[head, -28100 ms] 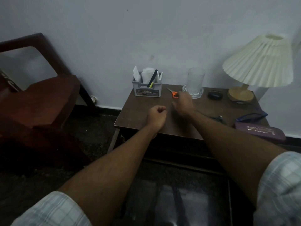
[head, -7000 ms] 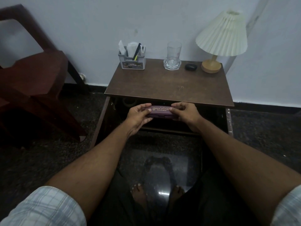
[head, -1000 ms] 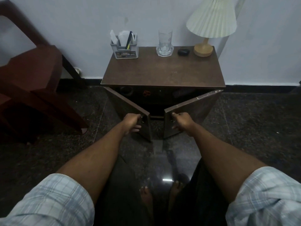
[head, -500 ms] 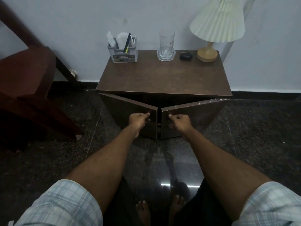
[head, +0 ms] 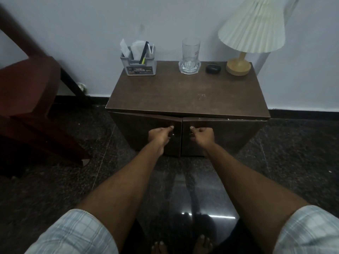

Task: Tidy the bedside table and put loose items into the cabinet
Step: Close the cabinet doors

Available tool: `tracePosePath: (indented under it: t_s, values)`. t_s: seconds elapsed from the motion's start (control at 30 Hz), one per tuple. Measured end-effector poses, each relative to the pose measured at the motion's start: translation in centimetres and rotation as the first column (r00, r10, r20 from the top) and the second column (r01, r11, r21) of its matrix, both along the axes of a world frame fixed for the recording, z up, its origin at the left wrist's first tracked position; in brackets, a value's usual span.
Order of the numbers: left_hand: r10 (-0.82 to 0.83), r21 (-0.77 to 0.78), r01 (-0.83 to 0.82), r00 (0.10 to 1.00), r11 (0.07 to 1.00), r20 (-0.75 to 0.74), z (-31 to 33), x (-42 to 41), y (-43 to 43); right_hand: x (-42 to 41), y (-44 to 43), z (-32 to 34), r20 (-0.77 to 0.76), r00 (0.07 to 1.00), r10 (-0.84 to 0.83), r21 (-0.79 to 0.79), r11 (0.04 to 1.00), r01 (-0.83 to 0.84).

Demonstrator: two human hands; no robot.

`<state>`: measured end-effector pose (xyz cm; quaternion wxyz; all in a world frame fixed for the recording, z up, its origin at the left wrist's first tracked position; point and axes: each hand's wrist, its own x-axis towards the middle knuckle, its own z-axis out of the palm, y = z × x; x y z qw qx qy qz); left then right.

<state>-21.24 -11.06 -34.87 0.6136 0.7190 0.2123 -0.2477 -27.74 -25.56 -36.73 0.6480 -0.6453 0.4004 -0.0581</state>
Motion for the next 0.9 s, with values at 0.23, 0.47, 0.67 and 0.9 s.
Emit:
tracePosePath:
  t_s: [0.23,0.47,0.67,0.9]
  values:
    - [-0.017,0.038,0.019,0.999,0.999,-0.035,0.2,1.7,-1.0,1.7,-0.3,-0.4,-0.014,0.999,-0.043,-0.048,0.998,0.042]
    - [-0.015,0.045,0.017,0.999,0.999,-0.047,0.5,2.1,-1.5,1.7,-0.4,-0.4,-0.028,0.999,-0.019,-0.078,0.997,0.017]
    - [-0.038,0.101,0.041,0.999,0.994,-0.031,0.9,2.1,-1.5,1.5,-0.4,0.5,-0.082,0.996,0.023,-0.21,0.977,-0.04]
    - [-0.072,0.133,0.072,0.997,0.988,-0.007,1.0,2.3,-1.6,1.3,-1.1,1.0,-0.156,0.979,0.135,-0.328,0.927,-0.18]
